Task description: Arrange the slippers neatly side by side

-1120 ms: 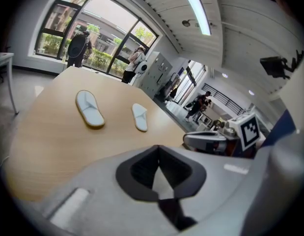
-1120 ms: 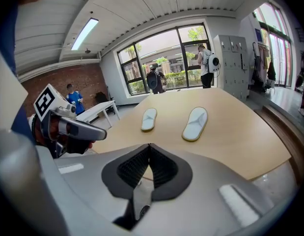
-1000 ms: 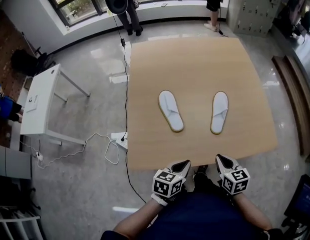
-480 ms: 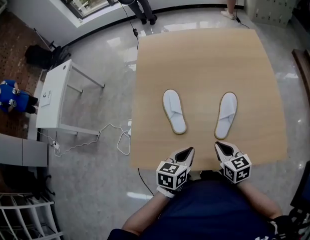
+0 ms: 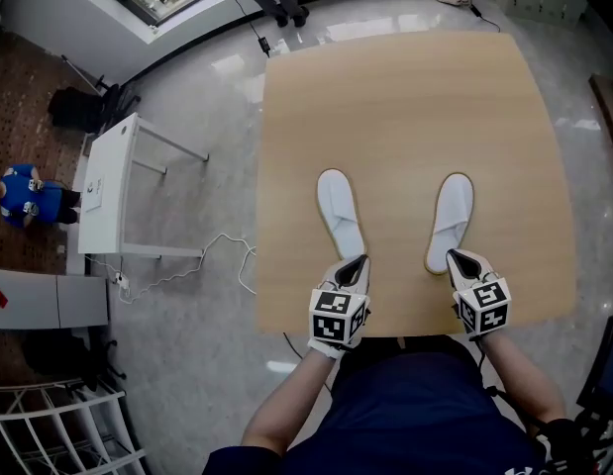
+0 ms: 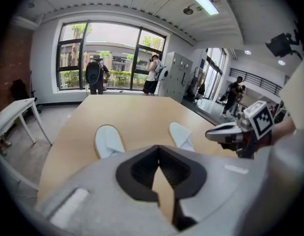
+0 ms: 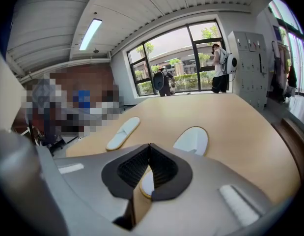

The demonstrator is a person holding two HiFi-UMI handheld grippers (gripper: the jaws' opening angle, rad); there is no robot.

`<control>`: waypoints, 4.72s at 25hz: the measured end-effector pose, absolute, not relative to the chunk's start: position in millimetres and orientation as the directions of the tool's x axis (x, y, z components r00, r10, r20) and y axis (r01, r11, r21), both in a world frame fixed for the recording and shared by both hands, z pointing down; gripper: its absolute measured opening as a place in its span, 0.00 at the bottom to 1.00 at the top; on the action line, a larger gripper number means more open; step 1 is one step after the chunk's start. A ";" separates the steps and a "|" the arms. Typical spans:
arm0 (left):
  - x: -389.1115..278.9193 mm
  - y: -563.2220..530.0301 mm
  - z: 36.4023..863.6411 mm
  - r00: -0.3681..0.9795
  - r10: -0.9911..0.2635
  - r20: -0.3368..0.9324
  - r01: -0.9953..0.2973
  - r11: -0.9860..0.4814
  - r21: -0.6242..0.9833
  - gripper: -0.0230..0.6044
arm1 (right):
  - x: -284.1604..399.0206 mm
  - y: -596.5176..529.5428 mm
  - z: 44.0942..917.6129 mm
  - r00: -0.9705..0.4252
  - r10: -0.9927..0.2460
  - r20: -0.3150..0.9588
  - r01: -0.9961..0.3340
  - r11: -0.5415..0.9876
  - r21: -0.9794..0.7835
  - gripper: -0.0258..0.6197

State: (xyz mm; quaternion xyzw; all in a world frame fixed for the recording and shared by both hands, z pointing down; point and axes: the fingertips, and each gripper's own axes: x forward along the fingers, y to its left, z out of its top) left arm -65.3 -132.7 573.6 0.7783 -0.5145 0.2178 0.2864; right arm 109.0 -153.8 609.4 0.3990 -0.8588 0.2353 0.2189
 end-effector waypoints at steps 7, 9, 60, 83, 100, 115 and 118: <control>-111.4 -191.9 601.1 0.331 -0.667 0.668 -0.939 -0.299 0.167 0.04 | 132.9 -194.6 631.7 -0.491 -0.621 0.611 -0.853 0.486 -0.192 0.06; -119.3 -212.3 610.7 0.325 -0.657 0.681 -0.942 -0.293 0.167 0.04 | 135.6 -210.5 638.5 -0.469 -0.623 0.626 -0.863 0.475 -0.175 0.06; -95.3 -175.7 718.5 0.293 -0.612 0.735 -0.911 -0.411 0.021 0.04 | 93.7 -208.4 715.3 -0.417 -0.581 0.699 -0.776 0.628 0.059 0.06; -32.6 -124.7 719.0 0.398 -0.515 0.759 -0.859 -0.500 0.111 0.04 | 56.7 -156.9 710.1 -0.482 -0.510 0.712 -0.720 0.693 0.009 0.06; -11.6 -112.1 722.0 0.432 -0.481 0.762 -0.835 -0.533 0.137 0.04 | 44.1 -135.5 713.3 -0.501 -0.484 0.718 -0.705 0.709 -0.015 0.06; -8.5 -116.3 723.6 0.443 -0.487 0.753 -0.832 -0.536 0.144 0.04 | 47.6 -133.3 716.4 -0.501 -0.485 0.717 -0.732 0.679 -0.052 0.06; -9.6 -117.1 723.4 0.441 -0.487 0.754 -0.832 -0.536 0.141 0.04 | 47.0 -132.0 715.6 -0.499 -0.484 0.718 -0.730 0.682 -0.048 0.06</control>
